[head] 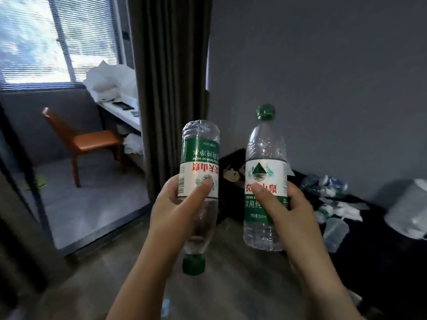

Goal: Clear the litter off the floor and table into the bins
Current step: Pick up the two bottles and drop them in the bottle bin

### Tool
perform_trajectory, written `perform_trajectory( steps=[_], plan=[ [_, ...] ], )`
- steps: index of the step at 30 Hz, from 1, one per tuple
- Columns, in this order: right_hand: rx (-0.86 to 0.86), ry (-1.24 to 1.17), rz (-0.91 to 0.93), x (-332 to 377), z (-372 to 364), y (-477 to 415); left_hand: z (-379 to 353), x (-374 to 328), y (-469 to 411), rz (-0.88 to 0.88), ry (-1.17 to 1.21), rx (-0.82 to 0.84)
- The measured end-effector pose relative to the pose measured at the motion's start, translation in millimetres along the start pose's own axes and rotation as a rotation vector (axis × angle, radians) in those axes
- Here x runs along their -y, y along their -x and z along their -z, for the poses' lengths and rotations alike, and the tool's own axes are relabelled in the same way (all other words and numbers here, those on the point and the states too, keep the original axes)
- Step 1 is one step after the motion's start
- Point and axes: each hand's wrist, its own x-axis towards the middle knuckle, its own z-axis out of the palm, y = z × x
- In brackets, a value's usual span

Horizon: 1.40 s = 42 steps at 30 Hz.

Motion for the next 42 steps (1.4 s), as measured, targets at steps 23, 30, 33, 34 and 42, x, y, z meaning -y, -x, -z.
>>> perform_trajectory(
  steps=[23,30,33,34,42],
  plan=[
    [-1.090,0.299,0.195,114.9,358.7,302.2,-368.3,-45.6,287.7,0.095,0.231,1.123],
    [-1.256,0.383,0.199,140.7,464.9,397.9,-468.4,-54.8,413.5,0.076,0.311,1.312],
    [-1.323,0.413,0.197,146.3,502.0,427.7,-506.5,-52.9,454.2,0.075,0.321,1.390],
    [-1.348,0.418,0.192,146.7,513.6,435.7,-518.8,-51.7,465.2,0.075,0.324,1.420],
    [-1.550,0.471,0.128,131.7,606.3,449.2,-627.8,-29.7,509.5,0.123,0.376,1.583]
  ],
)
